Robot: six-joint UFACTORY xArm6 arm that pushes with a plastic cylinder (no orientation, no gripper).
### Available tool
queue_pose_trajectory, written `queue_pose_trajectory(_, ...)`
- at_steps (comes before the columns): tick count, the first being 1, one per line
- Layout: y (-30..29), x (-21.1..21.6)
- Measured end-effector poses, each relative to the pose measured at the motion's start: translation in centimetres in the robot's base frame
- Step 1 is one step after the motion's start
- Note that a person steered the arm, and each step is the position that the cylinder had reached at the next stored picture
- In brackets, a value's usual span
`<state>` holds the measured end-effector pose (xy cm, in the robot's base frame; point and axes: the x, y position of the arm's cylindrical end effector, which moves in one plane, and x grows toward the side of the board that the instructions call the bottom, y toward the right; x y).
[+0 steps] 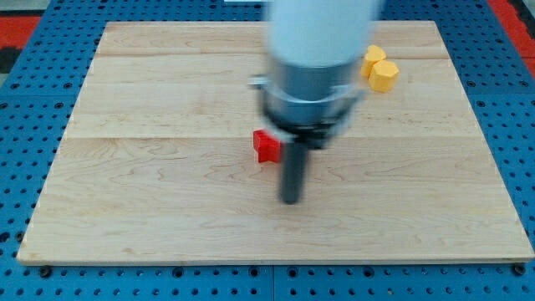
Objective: Push the red blocks into the yellow blocks
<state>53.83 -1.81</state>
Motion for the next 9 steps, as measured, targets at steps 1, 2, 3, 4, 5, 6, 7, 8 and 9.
queue_pose_trajectory(1, -3.5, -3.7)
queue_pose_trajectory(2, 3.9, -8.3)
queue_pose_trajectory(3, 8.2, -12.2)
queue_pose_trajectory(4, 8.7, -13.2)
queue_pose_trajectory(5, 2.0, -12.5)
queue_pose_trajectory(6, 4.6, -13.2)
queue_pose_trajectory(7, 9.6, -14.4)
queue_pose_trajectory(8, 10.0, -17.5)
queue_pose_trajectory(9, 7.0, -16.4)
